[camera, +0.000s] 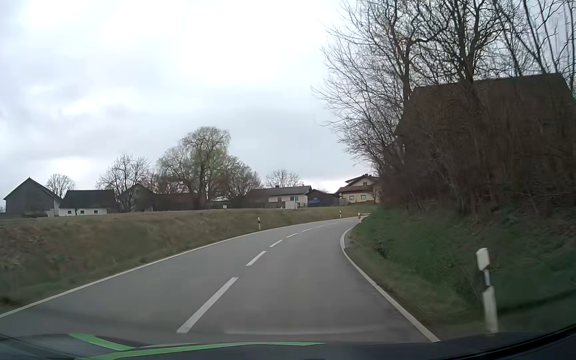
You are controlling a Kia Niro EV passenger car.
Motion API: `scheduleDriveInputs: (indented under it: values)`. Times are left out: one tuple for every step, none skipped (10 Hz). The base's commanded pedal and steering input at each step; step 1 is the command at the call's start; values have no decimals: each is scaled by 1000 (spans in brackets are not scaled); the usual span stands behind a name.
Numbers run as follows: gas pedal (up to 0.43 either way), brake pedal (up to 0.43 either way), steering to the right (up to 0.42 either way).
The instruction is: Follow the waypoints while adhering to traffic rules and regulations
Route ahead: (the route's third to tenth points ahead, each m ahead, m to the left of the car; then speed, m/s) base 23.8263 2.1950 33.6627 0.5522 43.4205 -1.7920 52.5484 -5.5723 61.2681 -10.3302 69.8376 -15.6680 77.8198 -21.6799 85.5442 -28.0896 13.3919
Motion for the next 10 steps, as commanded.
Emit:
scheduleDriveInputs:
  values:
    - [157,0,21]
    - [157,0,21]
    - [157,0,21]
    - [157,0,21]
    - [157,0,21]
    - [157,0,21]
    - [157,0,23]
    - [157,0,25]
    - [157,0,27]
    - [157,0,30]
